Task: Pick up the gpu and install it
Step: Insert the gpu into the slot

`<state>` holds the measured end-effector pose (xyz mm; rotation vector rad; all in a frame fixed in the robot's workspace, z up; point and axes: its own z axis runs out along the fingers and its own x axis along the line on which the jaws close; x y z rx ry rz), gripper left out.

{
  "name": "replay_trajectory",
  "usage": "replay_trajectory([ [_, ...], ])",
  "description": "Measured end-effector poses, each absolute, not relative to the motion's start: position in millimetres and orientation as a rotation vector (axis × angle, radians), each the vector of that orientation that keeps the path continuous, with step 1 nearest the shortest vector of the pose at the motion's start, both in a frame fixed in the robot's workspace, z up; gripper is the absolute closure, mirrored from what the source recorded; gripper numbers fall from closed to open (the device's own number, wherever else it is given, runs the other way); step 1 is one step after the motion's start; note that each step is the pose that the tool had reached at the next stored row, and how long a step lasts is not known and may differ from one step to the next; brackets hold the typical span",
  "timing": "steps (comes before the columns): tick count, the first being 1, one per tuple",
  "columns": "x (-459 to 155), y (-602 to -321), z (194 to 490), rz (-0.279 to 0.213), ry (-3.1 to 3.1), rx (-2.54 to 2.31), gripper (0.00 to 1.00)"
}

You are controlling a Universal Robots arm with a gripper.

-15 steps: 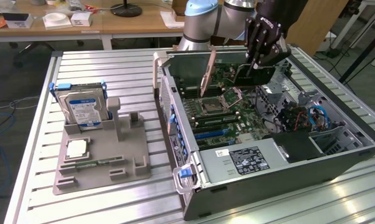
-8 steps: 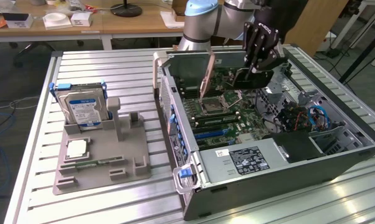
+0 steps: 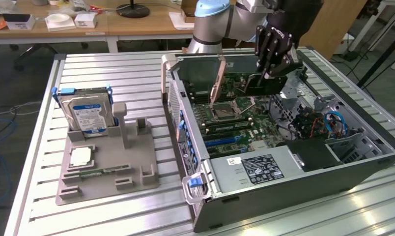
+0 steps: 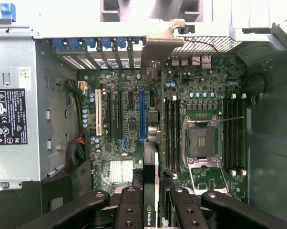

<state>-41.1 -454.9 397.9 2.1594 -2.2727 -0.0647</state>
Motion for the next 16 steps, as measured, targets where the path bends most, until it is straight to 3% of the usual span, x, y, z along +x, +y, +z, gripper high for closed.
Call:
replay_trajectory([
  [16,-41.0,-450.3,389.0,-0.041,-2.286,2.174,0.74],
])
